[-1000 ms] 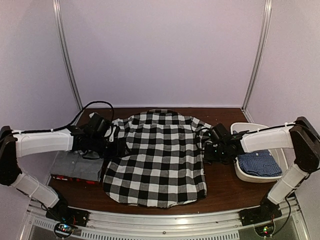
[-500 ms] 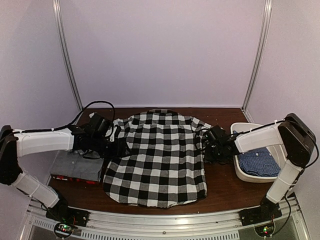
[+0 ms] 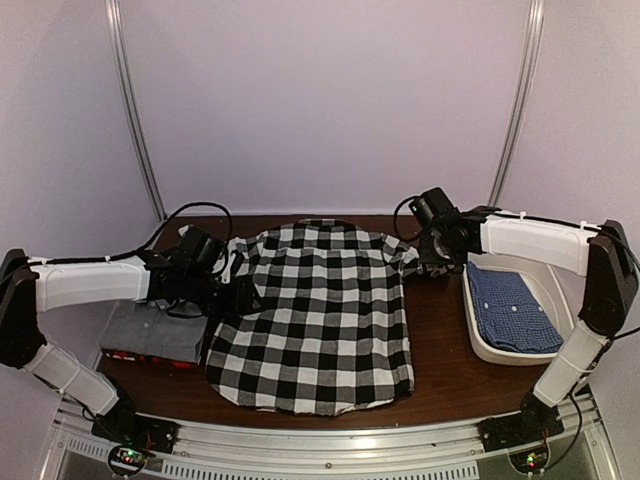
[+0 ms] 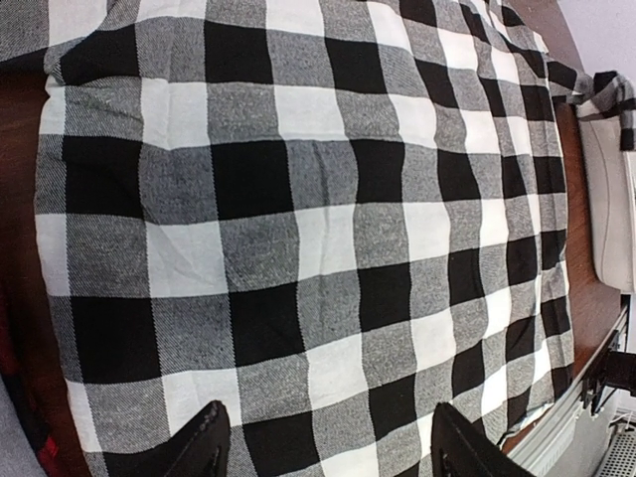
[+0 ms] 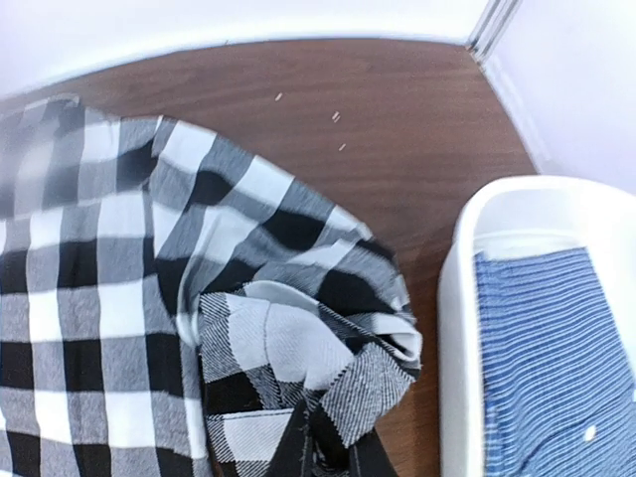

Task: Fold and stack the long sleeve shirts
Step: Pick up the sleeve from the center of the board, then place the sleeve at the center of the board.

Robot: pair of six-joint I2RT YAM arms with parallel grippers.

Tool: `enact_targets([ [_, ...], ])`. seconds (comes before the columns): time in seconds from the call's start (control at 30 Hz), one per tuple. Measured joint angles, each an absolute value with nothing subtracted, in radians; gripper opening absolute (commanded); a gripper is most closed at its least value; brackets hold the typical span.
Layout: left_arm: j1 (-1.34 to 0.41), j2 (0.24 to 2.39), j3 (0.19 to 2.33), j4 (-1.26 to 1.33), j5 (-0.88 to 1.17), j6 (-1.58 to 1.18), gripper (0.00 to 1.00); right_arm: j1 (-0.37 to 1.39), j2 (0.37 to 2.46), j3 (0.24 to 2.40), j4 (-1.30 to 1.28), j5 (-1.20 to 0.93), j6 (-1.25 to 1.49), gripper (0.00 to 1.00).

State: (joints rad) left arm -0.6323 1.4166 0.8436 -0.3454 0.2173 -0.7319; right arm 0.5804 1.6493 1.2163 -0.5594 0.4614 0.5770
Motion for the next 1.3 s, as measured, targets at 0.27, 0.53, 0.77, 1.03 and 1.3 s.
enact_targets([
  [0.27,-0.632,1.417,0.844,-0.344,0.221,-0.730,0.71,0.465,1.645,1.462,-0.677,0.682,0.394,0.00],
  [0.53,-0.632,1.417,0.844,-0.344,0.221,-0.730,0.71,0.468,1.644,1.643,-0.598,0.699,0.203,0.00],
  [0.77,-0.632,1.414,0.857,-0.333,0.236,-0.723,0.71,0.575,1.642,1.634,-0.452,0.413,0.099,0.00],
  [1.03,-0.632,1.371,0.858,-0.294,0.266,-0.712,0.71,0.784,1.798,1.597,-0.297,0.043,0.067,0.04],
  [1.3,-0.632,1.364,0.844,-0.253,0.290,-0.711,0.75,0.863,2.014,1.570,-0.281,-0.143,0.110,0.61],
])
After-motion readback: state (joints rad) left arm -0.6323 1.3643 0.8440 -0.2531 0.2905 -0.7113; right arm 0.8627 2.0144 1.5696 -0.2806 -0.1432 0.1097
